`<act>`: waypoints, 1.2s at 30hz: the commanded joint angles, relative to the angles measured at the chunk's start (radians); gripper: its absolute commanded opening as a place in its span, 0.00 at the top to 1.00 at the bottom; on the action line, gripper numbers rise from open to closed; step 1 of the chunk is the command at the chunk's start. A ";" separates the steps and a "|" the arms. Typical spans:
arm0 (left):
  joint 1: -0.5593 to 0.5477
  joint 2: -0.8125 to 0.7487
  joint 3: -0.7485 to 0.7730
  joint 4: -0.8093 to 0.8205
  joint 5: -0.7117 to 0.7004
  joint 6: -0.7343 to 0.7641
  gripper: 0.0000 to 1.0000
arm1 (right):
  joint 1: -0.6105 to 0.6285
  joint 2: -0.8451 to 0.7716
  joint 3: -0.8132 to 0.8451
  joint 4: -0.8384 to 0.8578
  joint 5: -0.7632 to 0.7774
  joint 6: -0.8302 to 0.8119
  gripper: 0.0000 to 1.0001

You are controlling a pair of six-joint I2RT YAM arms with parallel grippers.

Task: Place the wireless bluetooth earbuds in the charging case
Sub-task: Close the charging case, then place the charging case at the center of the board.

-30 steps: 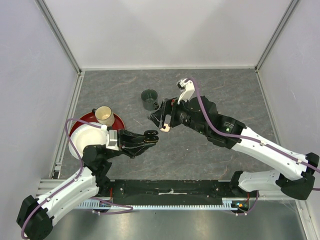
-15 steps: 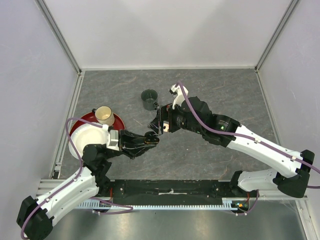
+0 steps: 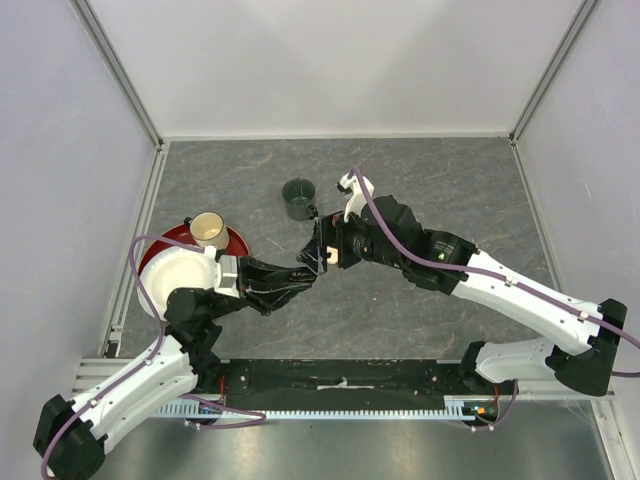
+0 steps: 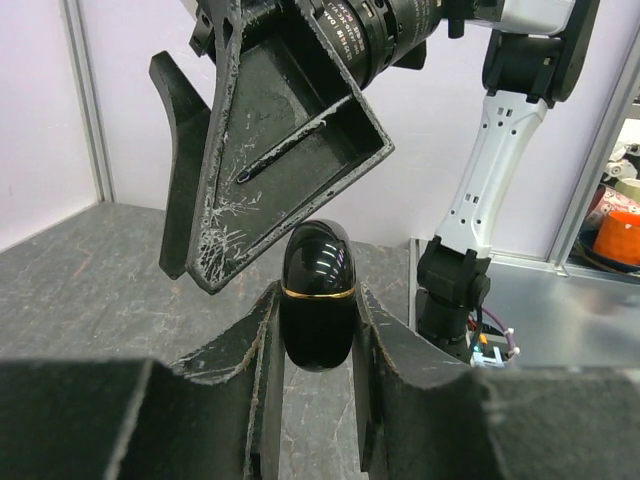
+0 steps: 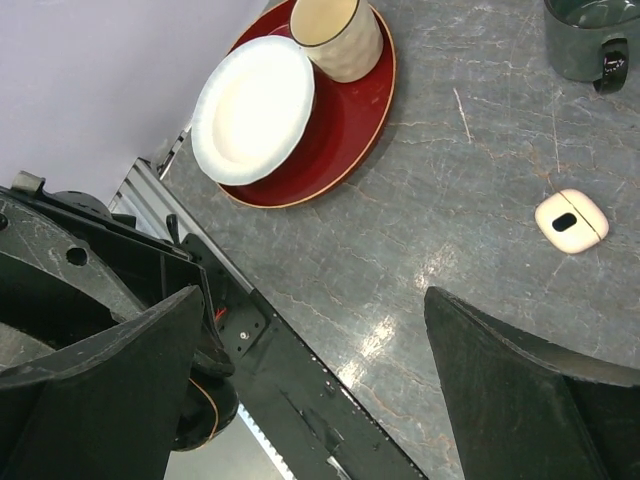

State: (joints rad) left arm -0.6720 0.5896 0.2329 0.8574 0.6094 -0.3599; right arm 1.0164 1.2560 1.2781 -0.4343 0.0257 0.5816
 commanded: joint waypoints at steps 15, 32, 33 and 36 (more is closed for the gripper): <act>0.000 0.004 0.170 -0.416 -0.238 -0.154 0.98 | 0.001 -0.197 -0.177 0.037 0.440 0.130 0.02; 0.003 0.314 0.305 -0.626 -0.338 -0.410 0.98 | -0.015 -0.274 -0.252 -0.004 0.490 0.210 0.02; 0.005 0.323 0.316 -0.638 -0.336 -0.415 0.98 | -0.016 -0.271 -0.252 -0.004 0.488 0.213 0.02; 0.005 0.363 0.319 -0.655 -0.321 -0.455 0.98 | -0.015 -0.271 -0.255 -0.007 0.477 0.216 0.02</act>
State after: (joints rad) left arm -0.6693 0.9230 0.4957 0.2142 0.2867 -0.7361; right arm 1.0039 0.9848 1.0245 -0.4404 0.5171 0.7776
